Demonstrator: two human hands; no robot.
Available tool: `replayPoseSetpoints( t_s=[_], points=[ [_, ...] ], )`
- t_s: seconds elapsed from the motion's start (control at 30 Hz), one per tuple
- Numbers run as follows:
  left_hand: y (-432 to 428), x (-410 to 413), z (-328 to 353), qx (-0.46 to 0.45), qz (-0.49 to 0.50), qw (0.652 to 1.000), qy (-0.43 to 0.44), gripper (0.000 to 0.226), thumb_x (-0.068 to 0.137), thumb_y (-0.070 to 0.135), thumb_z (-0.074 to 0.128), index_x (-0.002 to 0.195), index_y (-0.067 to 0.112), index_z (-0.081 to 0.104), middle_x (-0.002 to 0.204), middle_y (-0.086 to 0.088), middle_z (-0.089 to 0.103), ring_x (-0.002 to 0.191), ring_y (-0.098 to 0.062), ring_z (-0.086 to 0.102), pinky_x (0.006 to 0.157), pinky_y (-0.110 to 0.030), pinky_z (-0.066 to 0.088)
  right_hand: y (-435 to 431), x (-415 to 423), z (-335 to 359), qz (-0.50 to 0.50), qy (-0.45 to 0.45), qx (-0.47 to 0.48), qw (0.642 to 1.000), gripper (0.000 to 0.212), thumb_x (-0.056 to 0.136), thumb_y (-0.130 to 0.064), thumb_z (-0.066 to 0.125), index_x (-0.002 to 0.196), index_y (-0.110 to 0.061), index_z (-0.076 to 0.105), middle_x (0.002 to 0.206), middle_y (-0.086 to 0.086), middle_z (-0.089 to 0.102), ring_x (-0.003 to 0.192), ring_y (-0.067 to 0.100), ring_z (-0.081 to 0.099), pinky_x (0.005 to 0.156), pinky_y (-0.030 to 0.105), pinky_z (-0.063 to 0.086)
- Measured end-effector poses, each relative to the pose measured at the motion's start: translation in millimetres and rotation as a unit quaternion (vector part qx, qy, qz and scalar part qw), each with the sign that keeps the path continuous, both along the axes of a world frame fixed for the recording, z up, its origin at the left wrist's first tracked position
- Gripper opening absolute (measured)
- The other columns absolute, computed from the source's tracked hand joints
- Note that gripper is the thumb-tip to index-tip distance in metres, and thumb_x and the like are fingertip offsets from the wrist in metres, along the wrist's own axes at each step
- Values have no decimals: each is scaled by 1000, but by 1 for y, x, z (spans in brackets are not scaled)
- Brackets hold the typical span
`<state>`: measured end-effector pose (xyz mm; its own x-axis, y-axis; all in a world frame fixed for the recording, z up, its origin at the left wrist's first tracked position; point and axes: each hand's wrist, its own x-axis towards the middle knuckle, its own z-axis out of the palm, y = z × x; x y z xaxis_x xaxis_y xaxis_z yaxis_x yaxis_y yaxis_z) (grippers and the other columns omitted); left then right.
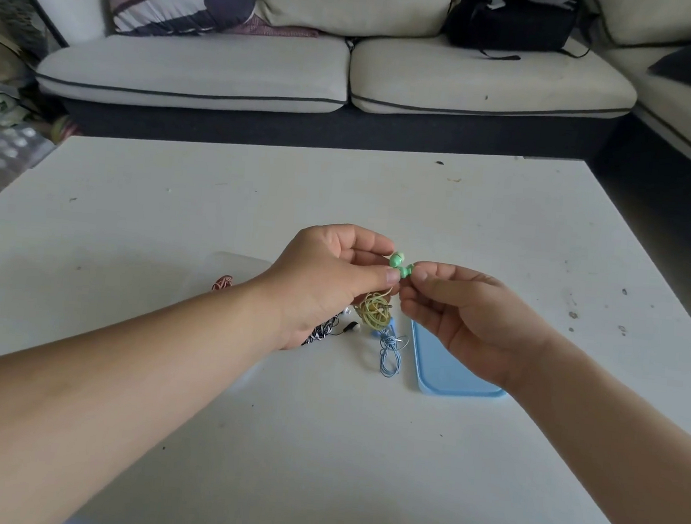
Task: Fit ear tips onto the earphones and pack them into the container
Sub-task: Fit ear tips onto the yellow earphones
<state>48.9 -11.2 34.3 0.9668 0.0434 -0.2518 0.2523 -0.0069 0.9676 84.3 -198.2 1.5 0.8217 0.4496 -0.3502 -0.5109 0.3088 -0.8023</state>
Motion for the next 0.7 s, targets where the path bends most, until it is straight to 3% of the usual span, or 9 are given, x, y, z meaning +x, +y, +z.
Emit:
replayPoseSetpoints(
  t_s=[0.27,0.5,0.7],
  points=[
    [-1,0,-1,31,17,999,-17,26,84,-3,80,105,12,75,89,-4,79,83,-18,78,77,-27,61,1,-3,2,-8,-16,-5,1000,10,93,-2,60,90,0,69,87,14,70,76,19,70,72,25,61],
    [-1,1,0,48,25,998,-22,25,85,-2,79,105,12,74,87,-3,79,79,-15,77,73,-23,59,7,-5,2,-25,-26,-10,999,10,83,-9,67,89,-1,72,86,14,71,77,19,69,72,26,61],
    [-3,2,1,70,33,997,-23,23,84,0,81,102,13,75,82,-1,77,74,-12,76,69,-19,58,10,-9,4,-66,-71,-59,994,8,93,0,65,91,3,72,82,15,72,75,20,70,72,27,62]
  ],
)
